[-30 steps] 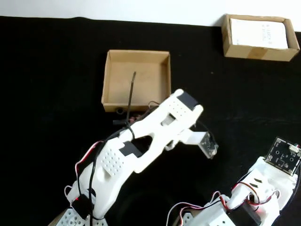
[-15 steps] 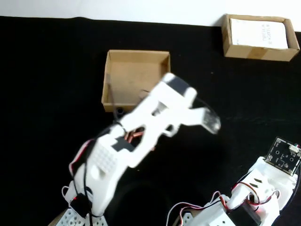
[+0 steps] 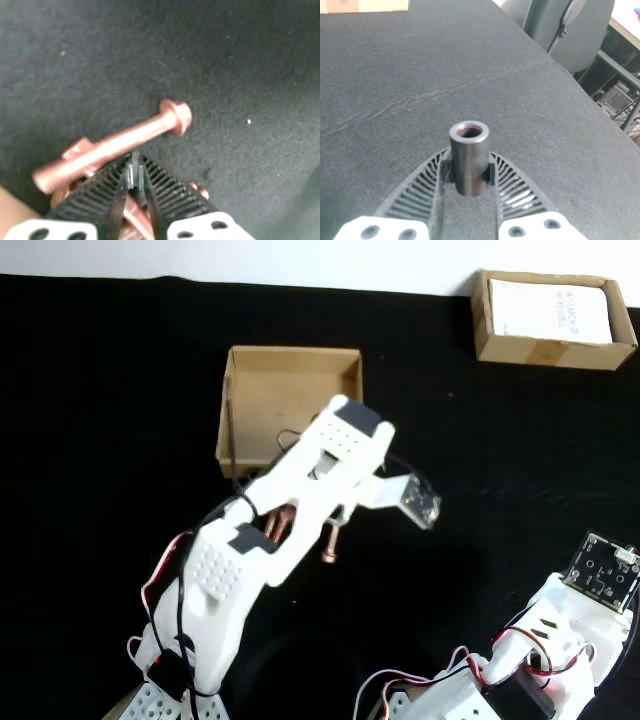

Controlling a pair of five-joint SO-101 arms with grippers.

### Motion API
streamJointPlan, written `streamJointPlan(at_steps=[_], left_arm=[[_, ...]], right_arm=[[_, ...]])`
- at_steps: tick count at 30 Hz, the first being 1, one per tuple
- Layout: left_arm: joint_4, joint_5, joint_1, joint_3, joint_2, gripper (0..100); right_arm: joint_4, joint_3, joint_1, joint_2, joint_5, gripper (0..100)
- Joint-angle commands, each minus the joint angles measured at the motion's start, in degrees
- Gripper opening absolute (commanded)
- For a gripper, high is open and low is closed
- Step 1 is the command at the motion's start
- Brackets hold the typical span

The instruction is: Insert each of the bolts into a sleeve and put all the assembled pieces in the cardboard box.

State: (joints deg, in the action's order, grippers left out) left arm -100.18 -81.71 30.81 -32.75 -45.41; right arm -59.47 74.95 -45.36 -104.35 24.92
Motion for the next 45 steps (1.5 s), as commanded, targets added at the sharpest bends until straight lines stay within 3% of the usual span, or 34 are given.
streamJointPlan(at_steps=[1,12,17,23,30,38,41,45], left_arm=[[-0.2,-1.0,2.1,-1.7,0.2,2],[0.2,-1.0,12.4,-1.9,0.5,2],[4.9,-0.8,14.8,-4.0,0.0,2],[12.6,10.1,15.0,-8.4,0.0,2],[11.4,6.7,12.0,-10.2,0.0,2],[11.5,4.6,11.6,-10.2,0.0,23],[11.5,0.0,11.9,-10.2,-0.2,24],[14.9,-0.3,13.4,-10.3,-2.8,24]], right_arm=[[1.2,-0.7,-0.6,-0.7,0.1,0.7],[1.1,-0.3,-0.7,-0.7,0.1,0.7],[1.0,-0.3,-0.7,-0.7,0.1,0.7],[0.9,-0.2,-0.7,-0.7,0.1,0.7],[0.8,-0.2,-0.7,-0.7,0.1,0.7],[-1.5,-0.2,-0.1,-0.7,0.1,0.7],[-1.5,-0.2,-0.1,-0.7,0.1,0.7],[-1.5,-0.2,-0.1,-0.7,0.1,0.7]])
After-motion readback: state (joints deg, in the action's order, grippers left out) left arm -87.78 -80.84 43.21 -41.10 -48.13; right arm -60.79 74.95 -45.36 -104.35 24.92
